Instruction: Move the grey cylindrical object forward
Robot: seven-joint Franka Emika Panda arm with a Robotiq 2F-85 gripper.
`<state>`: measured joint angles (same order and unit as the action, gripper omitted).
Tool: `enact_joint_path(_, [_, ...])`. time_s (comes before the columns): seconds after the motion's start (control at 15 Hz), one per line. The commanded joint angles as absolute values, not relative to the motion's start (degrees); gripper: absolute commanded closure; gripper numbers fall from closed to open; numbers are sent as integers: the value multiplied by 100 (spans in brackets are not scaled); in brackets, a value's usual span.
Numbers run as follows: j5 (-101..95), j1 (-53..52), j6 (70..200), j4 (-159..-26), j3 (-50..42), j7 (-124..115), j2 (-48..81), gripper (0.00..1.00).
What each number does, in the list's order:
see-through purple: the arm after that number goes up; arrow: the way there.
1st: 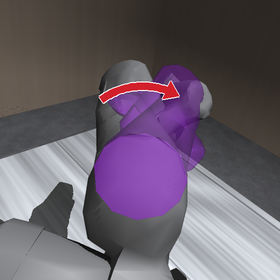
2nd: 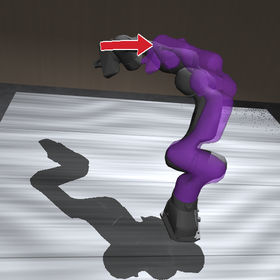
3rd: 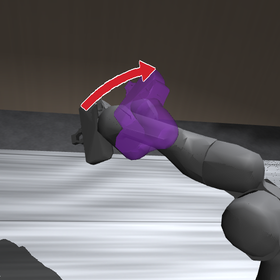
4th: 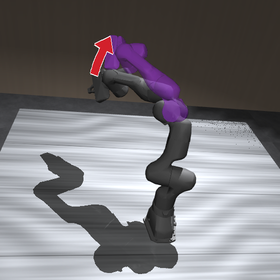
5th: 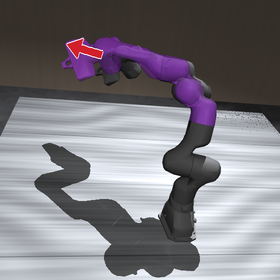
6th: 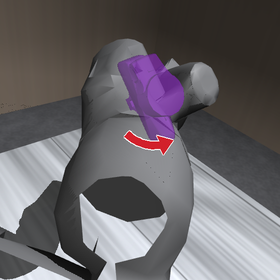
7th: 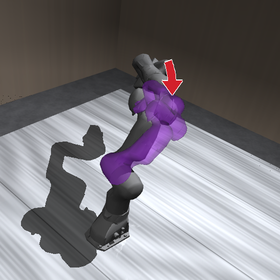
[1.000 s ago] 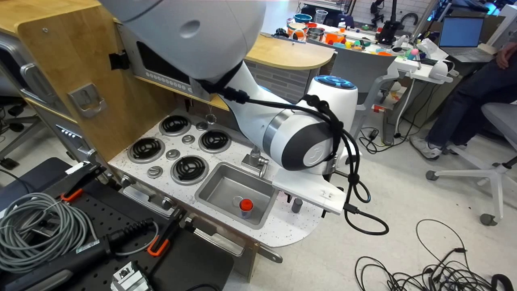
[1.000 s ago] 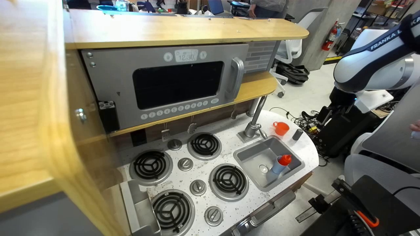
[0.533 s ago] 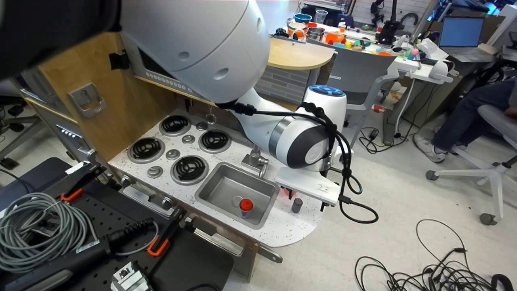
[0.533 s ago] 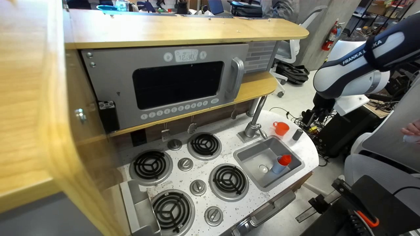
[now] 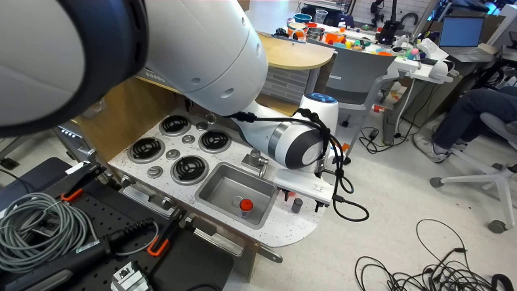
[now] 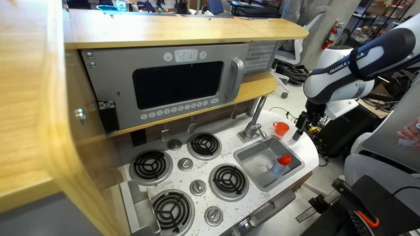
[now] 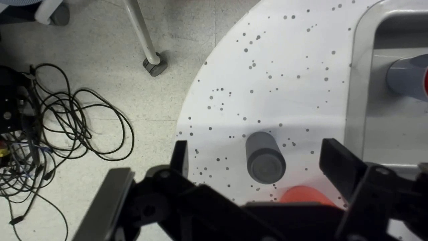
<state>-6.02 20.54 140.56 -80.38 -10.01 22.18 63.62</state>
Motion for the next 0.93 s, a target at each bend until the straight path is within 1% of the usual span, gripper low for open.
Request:
enact_joint_path(0.0, [-834,2000,13885,-7550,-1065,2045,6690,0])
enact_joint_path(0.13, [-903,1996,13857,-7422,-1070,2065,6799,3])
enact_joint_path(0.2, [-928,1998,13839,-7361,-1067,2058,6853,11])
enact_joint_path(0.27, [-933,1999,13832,-7305,-1058,2061,6906,28])
enact_joint_path(0.47, [-942,1995,13818,-7198,-1039,2097,7023,54])
enact_joint_path(0.6, [-935,2007,13817,-7196,-1006,2152,7034,67])
enact_joint_path(0.8, [-1004,1994,13953,-7471,-979,2331,6849,91])
enact_joint_path(0.87, [-1034,1994,13966,-7555,-971,2387,6780,94])
